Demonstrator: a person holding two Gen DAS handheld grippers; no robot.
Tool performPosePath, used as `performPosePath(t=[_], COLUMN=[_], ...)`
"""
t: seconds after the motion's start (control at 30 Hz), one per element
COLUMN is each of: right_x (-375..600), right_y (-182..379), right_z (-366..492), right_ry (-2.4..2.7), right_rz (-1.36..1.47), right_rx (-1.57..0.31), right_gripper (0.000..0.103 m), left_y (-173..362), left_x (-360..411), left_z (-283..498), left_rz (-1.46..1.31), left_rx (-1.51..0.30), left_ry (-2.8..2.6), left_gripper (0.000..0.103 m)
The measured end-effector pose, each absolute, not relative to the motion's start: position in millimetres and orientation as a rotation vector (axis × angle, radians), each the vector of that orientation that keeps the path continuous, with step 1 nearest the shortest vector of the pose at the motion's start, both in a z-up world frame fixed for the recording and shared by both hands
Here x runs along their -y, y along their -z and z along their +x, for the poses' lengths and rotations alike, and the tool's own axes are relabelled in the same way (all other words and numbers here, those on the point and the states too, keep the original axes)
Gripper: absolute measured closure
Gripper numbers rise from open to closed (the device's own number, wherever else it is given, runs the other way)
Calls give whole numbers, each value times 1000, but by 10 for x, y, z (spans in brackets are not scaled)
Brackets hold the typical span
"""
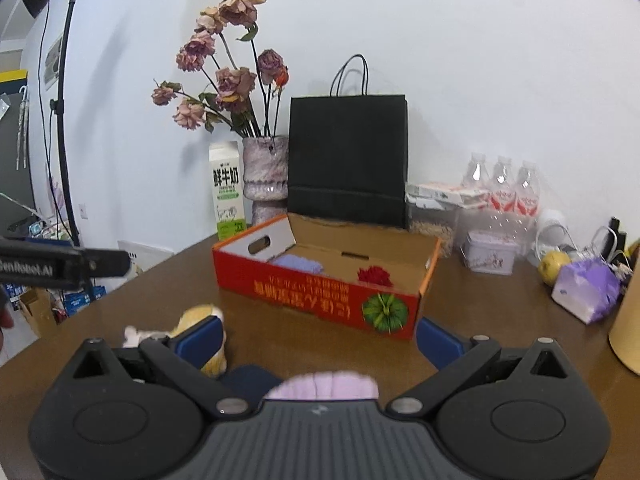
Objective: Organize objects
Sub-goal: 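Move the right tool to the yellow soap bar and grasp it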
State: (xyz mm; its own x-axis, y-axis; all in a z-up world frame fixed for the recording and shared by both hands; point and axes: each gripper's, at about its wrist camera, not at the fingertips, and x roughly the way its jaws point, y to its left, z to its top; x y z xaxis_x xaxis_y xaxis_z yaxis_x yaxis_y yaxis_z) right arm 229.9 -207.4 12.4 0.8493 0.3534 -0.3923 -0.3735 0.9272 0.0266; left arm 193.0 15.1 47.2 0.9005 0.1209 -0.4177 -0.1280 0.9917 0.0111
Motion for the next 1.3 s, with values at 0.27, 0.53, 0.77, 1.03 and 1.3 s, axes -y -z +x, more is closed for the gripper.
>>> performPosePath(t=[0.27, 0.53, 0.77, 1.03, 1.3], right_x=[2187, 2334, 2406, 2415, 2445], right_y=[185, 525, 810, 928, 895], right_z=[2031, 1897, 1834, 1800, 1817], right_ry=[-348, -313, -302, -328, -312], right_rz=[-85, -108, -122, -109, -82], right_rx=[-474, -577, -660, -674, -646], right_gripper=[0, 0, 0, 7, 44], left_y=[-201, 44, 205, 331, 403], left_x=[-206, -254, -324, -402, -465], left_z=[1628, 1400, 1290, 1185, 1155], left_rz=[-11, 13, -19, -41, -75], left_rx=[-462, -474, -507, -516, -518], left_ry=[-124, -140, -129, -146, -138], left_gripper=[0, 0, 0, 0, 0])
